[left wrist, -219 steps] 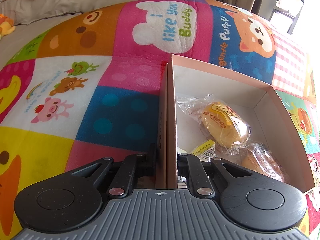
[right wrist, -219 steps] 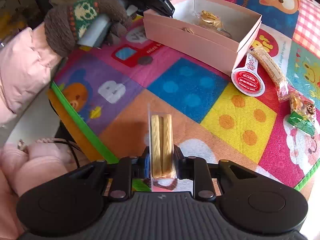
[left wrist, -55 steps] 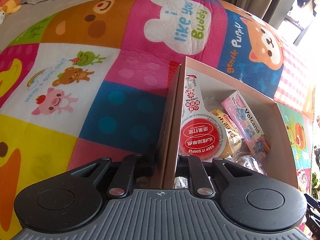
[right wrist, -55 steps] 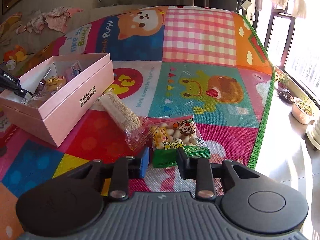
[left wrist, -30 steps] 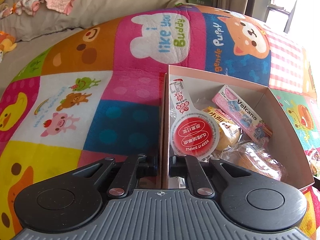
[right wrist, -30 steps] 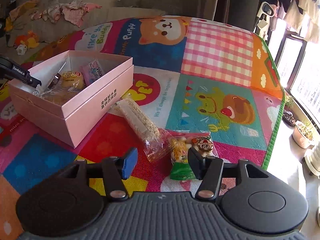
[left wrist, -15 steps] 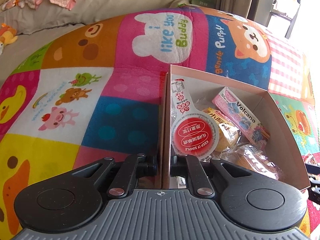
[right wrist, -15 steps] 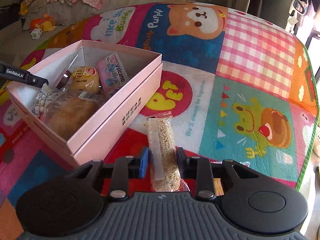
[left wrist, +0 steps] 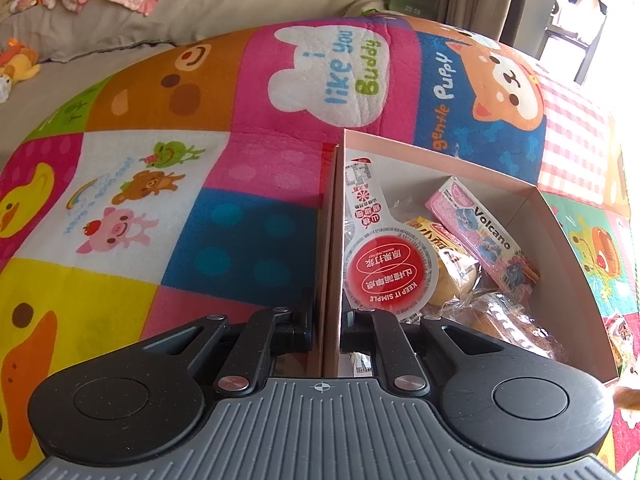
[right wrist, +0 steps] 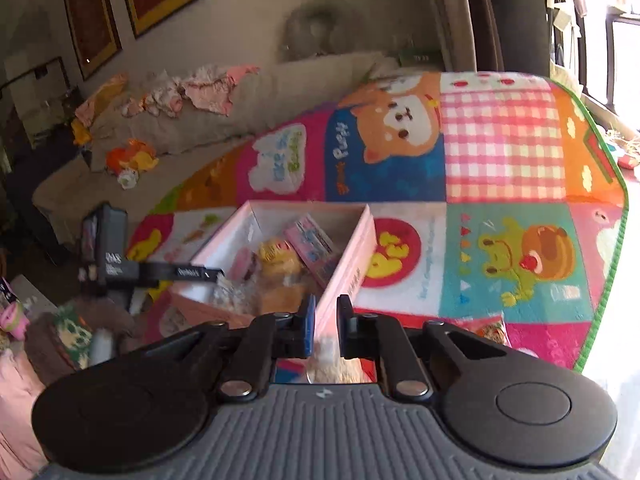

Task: Organize objects
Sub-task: 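Carry the rice cracker bar into the pink box and open the right gripper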

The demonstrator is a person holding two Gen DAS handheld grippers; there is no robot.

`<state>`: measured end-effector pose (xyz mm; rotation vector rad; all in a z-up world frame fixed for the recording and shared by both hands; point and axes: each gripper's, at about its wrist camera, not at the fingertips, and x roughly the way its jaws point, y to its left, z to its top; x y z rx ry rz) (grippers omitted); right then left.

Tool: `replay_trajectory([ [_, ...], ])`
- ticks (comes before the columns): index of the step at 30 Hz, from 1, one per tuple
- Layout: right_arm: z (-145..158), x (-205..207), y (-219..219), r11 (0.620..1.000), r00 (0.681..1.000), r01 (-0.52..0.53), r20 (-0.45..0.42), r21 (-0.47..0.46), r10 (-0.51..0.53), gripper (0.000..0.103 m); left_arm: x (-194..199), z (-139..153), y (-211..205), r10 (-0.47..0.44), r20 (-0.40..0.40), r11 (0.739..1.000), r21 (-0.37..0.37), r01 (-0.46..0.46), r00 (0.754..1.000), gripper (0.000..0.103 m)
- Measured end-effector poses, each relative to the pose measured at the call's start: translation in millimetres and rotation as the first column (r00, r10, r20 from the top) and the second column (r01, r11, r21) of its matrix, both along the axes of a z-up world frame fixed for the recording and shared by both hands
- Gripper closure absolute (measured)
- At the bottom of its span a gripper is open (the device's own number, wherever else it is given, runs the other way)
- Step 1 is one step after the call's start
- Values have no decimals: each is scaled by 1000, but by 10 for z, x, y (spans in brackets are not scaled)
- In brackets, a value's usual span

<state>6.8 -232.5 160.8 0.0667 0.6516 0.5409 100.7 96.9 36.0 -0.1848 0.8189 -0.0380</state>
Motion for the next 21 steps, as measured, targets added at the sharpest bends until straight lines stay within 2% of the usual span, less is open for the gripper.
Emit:
replay_trajectory([
  [3,289,70,217,999,994,-20,113,42,15,92,3,-19,14,2,-10,1000,-11,-2,1000,91],
  [6,366,143,393,998,990,-59,131,20,56,92,1,-22,26,0,-12,1000,-17,0,1000,91],
  [8,278,120,464,996,991,-75,106,-42,79,86,-1,-21,26,0,-11,1000,-16,0,1000,91],
  [9,199,83,478,993,992,-87,85,-75,93,75,-2,-21,24,-1,-10,1000,-15,1,1000,91],
  [10,113,39,468,991,993,-92,62,-99,99,56,-4,-22,21,-2,-9,1000,-14,2,1000,91],
  [12,-138,-75,411,985,996,-90,-13,-146,89,42,-5,-22,17,-5,-8,1000,-10,5,1000,91],
  [17,-748,-238,294,975,977,-96,-208,-200,54,42,0,-25,-10,-5,-11,1000,4,5,1000,92],
  [21,-1027,-301,375,972,967,-111,-249,-208,57,49,-2,-41,-12,-2,-19,1000,5,2,1000,92],
])
